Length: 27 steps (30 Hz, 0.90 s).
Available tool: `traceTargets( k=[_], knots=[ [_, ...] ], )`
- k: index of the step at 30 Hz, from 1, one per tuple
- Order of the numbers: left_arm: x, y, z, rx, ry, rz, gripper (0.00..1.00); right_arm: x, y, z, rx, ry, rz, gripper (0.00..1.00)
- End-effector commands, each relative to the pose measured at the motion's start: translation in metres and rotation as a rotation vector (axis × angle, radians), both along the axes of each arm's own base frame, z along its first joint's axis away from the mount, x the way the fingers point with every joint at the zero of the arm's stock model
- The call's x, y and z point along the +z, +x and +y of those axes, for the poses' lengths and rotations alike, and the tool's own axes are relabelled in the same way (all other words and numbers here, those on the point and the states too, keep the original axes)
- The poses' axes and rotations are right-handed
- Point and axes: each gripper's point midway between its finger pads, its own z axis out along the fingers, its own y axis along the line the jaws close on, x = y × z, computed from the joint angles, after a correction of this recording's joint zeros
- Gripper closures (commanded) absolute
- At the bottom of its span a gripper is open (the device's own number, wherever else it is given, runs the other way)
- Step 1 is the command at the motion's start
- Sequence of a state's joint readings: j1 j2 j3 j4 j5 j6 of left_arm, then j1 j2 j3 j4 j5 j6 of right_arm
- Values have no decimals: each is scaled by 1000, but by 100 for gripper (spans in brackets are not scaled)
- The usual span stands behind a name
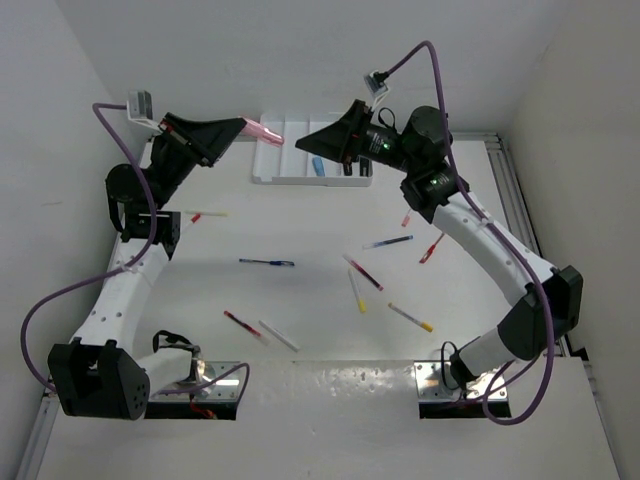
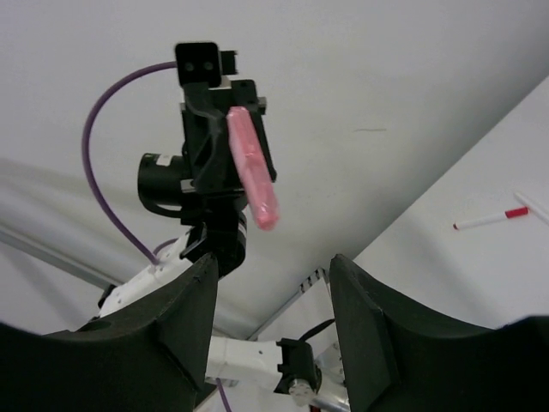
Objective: Sort the stationery into containers
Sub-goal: Pass the stationery from the left arm to the right
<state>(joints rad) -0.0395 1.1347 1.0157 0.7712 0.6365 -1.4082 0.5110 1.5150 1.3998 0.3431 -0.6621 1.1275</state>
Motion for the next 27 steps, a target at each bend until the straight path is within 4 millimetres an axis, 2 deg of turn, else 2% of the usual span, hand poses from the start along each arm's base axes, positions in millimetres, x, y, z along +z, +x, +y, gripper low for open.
traceTargets(
  k=[1,7,12,15,21,27],
  knots=[
    [13,-11,6,8,-35,-9,100,34,-5,1,4,59,-84,46],
    [3,-2,8,11,-58,61,100,29,0,3,-16,60,-27,47],
    [2,-2,7,8,-60,69,100,22,6,8,-24,52,3,48],
    [-2,0,7,8,-60,83,100,21,8,14,-23,54,11,53],
    [-7,4,7,10,-60,100,100,27,6,26,2,66,6,58],
    [-14,6,6,8,-56,110,100,20,-1,32,25,61,16,62]
  ],
)
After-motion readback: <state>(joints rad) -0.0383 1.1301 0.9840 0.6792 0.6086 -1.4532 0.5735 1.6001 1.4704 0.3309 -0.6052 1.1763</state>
